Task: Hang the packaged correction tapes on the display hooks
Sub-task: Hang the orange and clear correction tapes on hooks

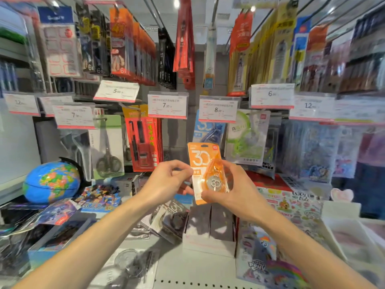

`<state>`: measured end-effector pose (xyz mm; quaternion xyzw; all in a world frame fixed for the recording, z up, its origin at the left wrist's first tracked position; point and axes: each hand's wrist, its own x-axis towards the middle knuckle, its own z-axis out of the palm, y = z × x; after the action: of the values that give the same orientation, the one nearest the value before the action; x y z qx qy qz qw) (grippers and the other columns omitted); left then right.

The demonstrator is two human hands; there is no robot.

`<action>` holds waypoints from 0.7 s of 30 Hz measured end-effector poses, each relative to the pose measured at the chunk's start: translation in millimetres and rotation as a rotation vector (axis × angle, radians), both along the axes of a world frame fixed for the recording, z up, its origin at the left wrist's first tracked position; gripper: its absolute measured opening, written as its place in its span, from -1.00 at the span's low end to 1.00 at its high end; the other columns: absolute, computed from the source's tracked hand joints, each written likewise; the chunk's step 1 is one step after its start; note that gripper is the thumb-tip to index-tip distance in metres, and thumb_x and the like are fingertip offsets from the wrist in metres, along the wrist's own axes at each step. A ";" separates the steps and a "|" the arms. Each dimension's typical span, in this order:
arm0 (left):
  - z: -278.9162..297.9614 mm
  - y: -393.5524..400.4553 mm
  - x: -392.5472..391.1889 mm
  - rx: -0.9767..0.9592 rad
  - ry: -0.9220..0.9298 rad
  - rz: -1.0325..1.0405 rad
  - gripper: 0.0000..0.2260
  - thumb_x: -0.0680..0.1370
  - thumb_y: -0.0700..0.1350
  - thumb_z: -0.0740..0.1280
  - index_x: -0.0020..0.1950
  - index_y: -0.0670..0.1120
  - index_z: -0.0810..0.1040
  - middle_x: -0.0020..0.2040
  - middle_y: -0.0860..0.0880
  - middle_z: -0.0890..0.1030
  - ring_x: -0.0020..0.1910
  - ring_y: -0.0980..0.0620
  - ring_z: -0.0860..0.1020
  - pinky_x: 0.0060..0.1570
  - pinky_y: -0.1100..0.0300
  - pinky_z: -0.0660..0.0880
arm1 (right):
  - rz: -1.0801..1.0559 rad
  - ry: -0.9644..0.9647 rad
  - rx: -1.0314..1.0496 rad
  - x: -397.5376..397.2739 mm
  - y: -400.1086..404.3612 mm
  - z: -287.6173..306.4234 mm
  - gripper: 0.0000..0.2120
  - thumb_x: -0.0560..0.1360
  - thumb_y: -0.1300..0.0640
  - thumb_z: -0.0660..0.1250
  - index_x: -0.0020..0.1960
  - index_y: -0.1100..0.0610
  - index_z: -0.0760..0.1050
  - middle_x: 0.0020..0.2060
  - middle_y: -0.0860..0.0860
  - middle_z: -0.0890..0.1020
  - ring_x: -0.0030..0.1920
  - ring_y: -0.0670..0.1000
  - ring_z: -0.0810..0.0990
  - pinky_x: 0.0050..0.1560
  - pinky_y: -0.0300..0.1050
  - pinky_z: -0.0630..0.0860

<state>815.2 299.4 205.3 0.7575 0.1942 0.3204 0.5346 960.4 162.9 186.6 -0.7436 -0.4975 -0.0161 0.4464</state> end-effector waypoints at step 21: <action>84.3 20.0 20.3 1.791 -0.083 0.545 -0.68 0.49 -0.07 0.45 0.17 -0.18 0.55 0.19 -0.19 0.58 0.12 -0.19 0.54 -0.03 -0.01 0.47 | -0.334 -0.281 0.198 27.0 -17.9 4.9 -0.13 0.35 -0.09 0.50 0.53 0.00 0.15 0.27 0.00 0.37 0.30 0.00 0.34 0.15 -0.11 0.39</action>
<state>835.4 319.5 289.5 0.8033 0.0265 0.4916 -0.3351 987.4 144.9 191.5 -0.7587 -0.4209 -0.2414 0.4346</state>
